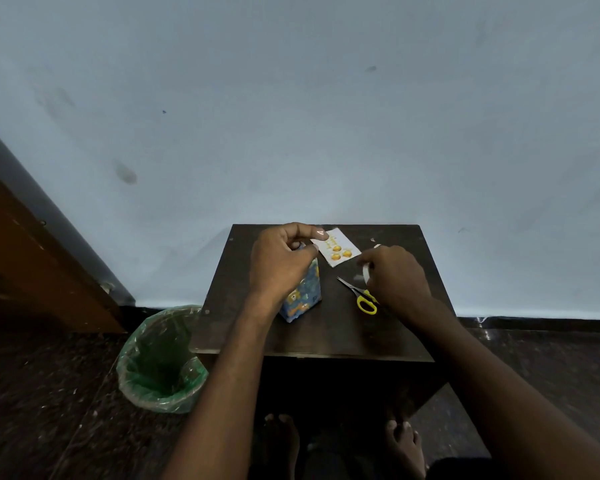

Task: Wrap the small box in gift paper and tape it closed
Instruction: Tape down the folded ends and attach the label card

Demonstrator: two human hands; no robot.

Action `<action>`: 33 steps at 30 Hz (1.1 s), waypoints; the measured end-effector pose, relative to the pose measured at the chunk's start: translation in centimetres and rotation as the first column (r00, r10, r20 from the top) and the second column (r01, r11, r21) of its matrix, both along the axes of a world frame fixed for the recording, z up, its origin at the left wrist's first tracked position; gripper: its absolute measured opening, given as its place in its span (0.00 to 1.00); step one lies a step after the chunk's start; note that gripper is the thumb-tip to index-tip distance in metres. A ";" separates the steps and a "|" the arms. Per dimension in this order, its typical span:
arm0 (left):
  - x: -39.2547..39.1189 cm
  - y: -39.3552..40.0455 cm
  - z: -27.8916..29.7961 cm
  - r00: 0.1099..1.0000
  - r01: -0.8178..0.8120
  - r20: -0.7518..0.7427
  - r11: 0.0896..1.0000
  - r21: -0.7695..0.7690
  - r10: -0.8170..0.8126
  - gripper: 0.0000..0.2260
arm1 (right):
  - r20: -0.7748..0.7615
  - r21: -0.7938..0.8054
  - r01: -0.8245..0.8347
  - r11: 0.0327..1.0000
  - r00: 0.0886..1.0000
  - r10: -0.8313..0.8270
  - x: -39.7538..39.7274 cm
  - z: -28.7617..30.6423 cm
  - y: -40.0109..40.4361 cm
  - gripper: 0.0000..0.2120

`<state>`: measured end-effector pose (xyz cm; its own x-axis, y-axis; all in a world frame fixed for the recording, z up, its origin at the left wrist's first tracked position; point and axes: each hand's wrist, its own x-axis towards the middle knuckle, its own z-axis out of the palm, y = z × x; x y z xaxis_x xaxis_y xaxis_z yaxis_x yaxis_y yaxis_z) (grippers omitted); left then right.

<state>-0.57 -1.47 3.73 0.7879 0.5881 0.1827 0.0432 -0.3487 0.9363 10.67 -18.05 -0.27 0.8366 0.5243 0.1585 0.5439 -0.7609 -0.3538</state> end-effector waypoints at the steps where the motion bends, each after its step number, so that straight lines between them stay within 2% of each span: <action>1: 0.0 0.0 0.0 1.000 0.004 -0.006 1.000 0.011 -0.004 0.15 | -0.017 -0.036 -0.021 0.999 1.000 0.020 0.2 -0.3 -0.1 0.13; 4: -0.1 0.0 0.1 1.000 0.013 -0.028 0.999 0.049 -0.012 0.17 | 0.050 -0.111 -0.045 0.993 0.997 0.051 0.6 -0.4 0.3 0.17; 5: -0.1 0.0 0.1 0.999 0.021 -0.029 0.998 0.060 -0.019 0.18 | 0.099 -0.060 -0.042 0.997 0.994 0.048 0.5 -0.1 0.5 0.18; 7: -0.1 0.0 0.1 0.999 0.035 -0.029 0.996 0.081 -0.033 0.18 | 0.105 0.264 -0.064 0.962 0.994 0.037 -0.4 1.3 0.9 0.17; 9: -0.1 0.0 0.1 0.998 0.048 -0.033 0.993 0.106 -0.045 0.18 | -0.035 0.620 -0.094 0.779 0.988 0.148 -1.0 2.8 1.4 0.11; 11: -0.2 0.1 0.2 0.998 0.057 -0.039 0.990 0.129 -0.053 0.18 | -0.151 0.761 -0.095 0.642 0.936 0.317 -1.7 4.3 1.8 0.08; 14: -0.3 0.1 0.1 0.998 0.055 -0.035 0.986 0.156 -0.050 0.16 | -0.151 0.772 -0.141 0.619 0.906 0.395 -2.2 4.7 1.8 0.05; 19: -0.2 0.2 -0.1 0.998 0.053 -0.045 0.984 0.169 -0.046 0.17 | -0.081 0.729 -0.184 0.660 0.934 0.349 -2.2 3.8 2.0 0.02; 23: -0.3 0.1 0.0 0.996 0.084 -0.041 0.979 0.184 -0.077 0.16 | -0.122 0.771 -0.110 0.627 0.941 0.315 -2.1 4.1 2.1 0.04; 27: -0.4 0.2 0.0 0.995 0.096 -0.049 0.975 0.200 -0.088 0.15 | -0.203 0.824 -0.050 0.564 0.904 0.375 -1.8 4.5 2.1 0.04; 33: -0.3 0.1 0.0 0.997 0.074 -0.049 0.971 0.226 -0.065 0.15 | -0.260 0.767 -0.067 0.638 0.877 0.404 -1.6 4.1 1.9 0.05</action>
<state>-0.87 -1.41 3.68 0.8348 0.4785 0.2723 0.0478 -0.5557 0.8300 9.05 -16.17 3.78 0.7738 0.5693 0.2778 0.3598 -0.0341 -0.9324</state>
